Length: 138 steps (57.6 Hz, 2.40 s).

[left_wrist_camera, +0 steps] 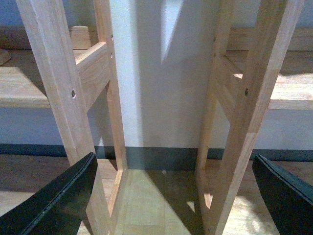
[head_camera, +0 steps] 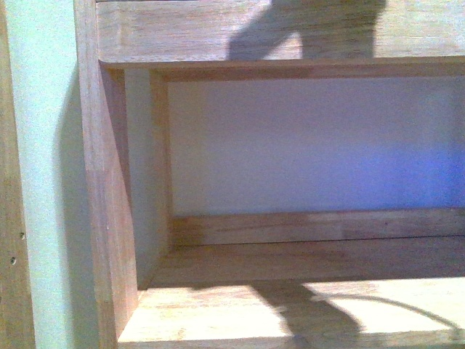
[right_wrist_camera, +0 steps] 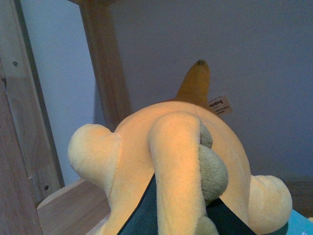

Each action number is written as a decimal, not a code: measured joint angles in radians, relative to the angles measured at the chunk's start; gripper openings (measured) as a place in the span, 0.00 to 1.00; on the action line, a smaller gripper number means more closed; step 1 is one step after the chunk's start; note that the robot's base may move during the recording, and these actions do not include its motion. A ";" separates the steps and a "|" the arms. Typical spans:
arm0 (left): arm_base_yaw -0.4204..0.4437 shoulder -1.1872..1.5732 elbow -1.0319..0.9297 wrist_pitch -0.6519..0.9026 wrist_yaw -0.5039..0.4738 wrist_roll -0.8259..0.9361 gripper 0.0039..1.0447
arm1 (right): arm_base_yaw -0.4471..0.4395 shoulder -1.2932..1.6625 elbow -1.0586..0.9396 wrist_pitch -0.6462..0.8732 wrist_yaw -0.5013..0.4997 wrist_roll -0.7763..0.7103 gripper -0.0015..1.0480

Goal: Put away toys

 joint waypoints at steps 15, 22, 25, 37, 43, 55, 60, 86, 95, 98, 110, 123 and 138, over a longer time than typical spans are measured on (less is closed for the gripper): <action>0.000 0.000 0.000 0.000 0.000 0.000 0.94 | 0.031 0.106 0.093 -0.007 0.027 0.032 0.06; 0.000 0.000 0.000 0.000 0.000 0.000 0.94 | 0.057 0.147 0.136 -0.018 0.042 0.040 0.06; 0.000 0.000 0.000 0.000 0.000 0.000 0.94 | 0.071 0.161 0.151 -0.019 0.049 0.044 0.06; 0.000 0.000 0.000 0.000 0.000 0.000 0.94 | 0.111 0.192 0.181 -0.022 0.074 0.066 0.06; 0.000 0.000 0.000 0.000 0.000 0.000 0.94 | 0.120 0.207 0.196 -0.024 0.086 0.078 0.06; 0.000 0.000 0.000 0.000 0.000 0.000 0.94 | 0.123 0.232 0.224 -0.029 0.090 0.089 0.06; 0.000 0.000 0.000 0.000 0.000 0.000 0.94 | 0.122 0.239 0.232 -0.031 0.093 0.092 0.06; 0.000 0.000 0.000 0.000 0.000 0.000 0.94 | 0.121 0.243 0.239 -0.059 0.123 0.087 0.25; 0.000 0.000 0.000 0.000 0.000 0.000 0.94 | 0.121 0.243 0.245 -0.065 0.132 0.079 0.47; 0.000 0.000 0.000 0.000 0.000 0.000 0.94 | 0.122 0.243 0.248 -0.066 0.133 0.074 0.53; 0.000 0.000 0.000 0.000 0.000 0.000 0.94 | 0.131 0.243 0.266 -0.078 0.166 0.031 0.80; 0.000 0.000 0.000 0.000 0.000 0.000 0.94 | 0.157 0.214 0.268 -0.058 0.283 -0.095 0.94; 0.000 0.000 0.000 0.000 0.000 0.000 0.94 | 0.177 0.071 0.143 0.075 0.445 -0.283 0.94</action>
